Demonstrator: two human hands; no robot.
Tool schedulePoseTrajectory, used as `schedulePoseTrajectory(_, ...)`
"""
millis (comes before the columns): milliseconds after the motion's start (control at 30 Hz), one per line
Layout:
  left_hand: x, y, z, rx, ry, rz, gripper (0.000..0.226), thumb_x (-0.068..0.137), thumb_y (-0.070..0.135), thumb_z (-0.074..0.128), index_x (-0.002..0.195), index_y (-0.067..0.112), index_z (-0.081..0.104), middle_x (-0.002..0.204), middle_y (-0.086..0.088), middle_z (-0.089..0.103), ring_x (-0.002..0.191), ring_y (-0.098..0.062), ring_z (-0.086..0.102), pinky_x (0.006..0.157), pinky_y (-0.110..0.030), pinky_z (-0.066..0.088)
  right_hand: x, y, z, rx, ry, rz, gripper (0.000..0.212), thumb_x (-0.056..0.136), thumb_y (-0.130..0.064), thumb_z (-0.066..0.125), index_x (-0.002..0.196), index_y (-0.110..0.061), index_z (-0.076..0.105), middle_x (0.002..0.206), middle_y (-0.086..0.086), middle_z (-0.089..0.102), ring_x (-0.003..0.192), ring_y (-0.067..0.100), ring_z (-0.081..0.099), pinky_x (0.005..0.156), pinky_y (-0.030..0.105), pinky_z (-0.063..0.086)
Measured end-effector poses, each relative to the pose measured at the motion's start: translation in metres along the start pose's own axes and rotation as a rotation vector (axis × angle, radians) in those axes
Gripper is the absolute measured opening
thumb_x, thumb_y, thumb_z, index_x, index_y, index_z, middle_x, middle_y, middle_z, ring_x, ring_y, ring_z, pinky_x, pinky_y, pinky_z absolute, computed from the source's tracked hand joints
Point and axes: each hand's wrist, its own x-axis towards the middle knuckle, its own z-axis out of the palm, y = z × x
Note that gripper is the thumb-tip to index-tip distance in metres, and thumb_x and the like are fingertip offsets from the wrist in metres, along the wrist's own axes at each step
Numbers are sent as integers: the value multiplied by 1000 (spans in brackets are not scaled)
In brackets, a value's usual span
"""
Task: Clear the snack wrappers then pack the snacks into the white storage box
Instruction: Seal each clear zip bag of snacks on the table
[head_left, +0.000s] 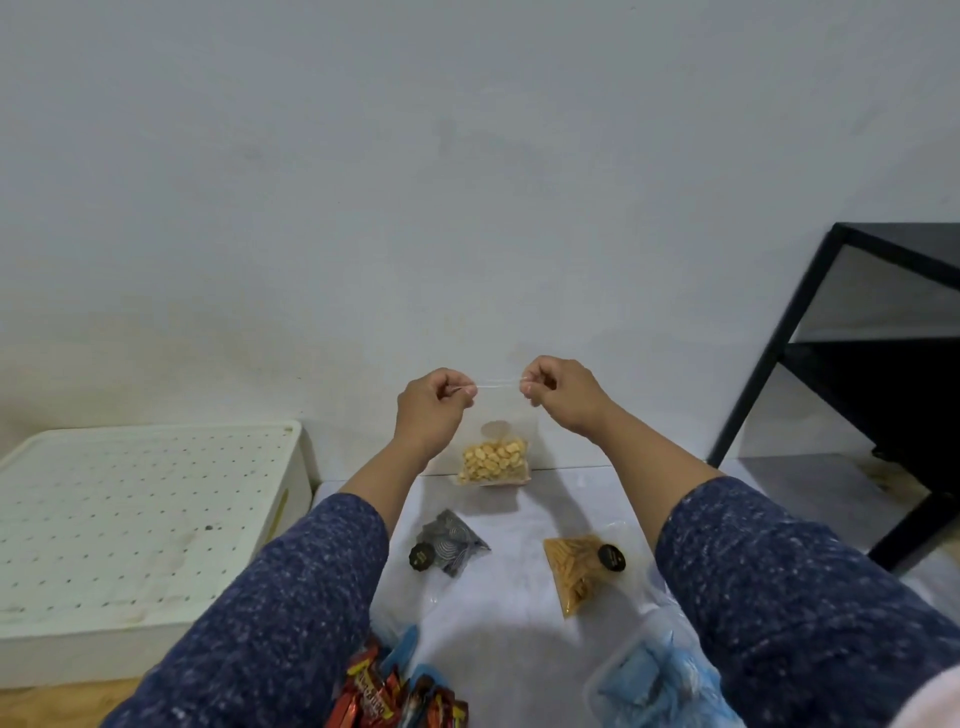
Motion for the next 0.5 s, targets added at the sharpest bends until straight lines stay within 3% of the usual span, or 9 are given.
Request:
schedulePoseTrajectory(200,-4,2,-2,85,8,34,8,88,14,60,83,20,65,77,5,63,64,-5,51,60,-16,38,-3,-6,6,-7,-53,-27,10,89,-11,59,80,-15,60,70,-10,53,66,5,48,60,15,36)
schedulePoseTrajectory(367,-6,4,-5,188,-43,81,6,87,21,65,89,16,68,82,10,63,72,1,53,63,-7,37,-2,-6,9,6,-59,-29,11,88,-15,61,78,-19,62,74,-12,57,69,5,50,64,17,38)
schedulePoseTrajectory(500,-9,5,-2,199,-60,90,6,86,21,65,87,15,68,88,7,66,80,-5,58,65,-4,36,-2,-9,14,-21,-81,-42,15,88,-12,60,74,-19,61,70,-10,56,66,4,49,61,16,37)
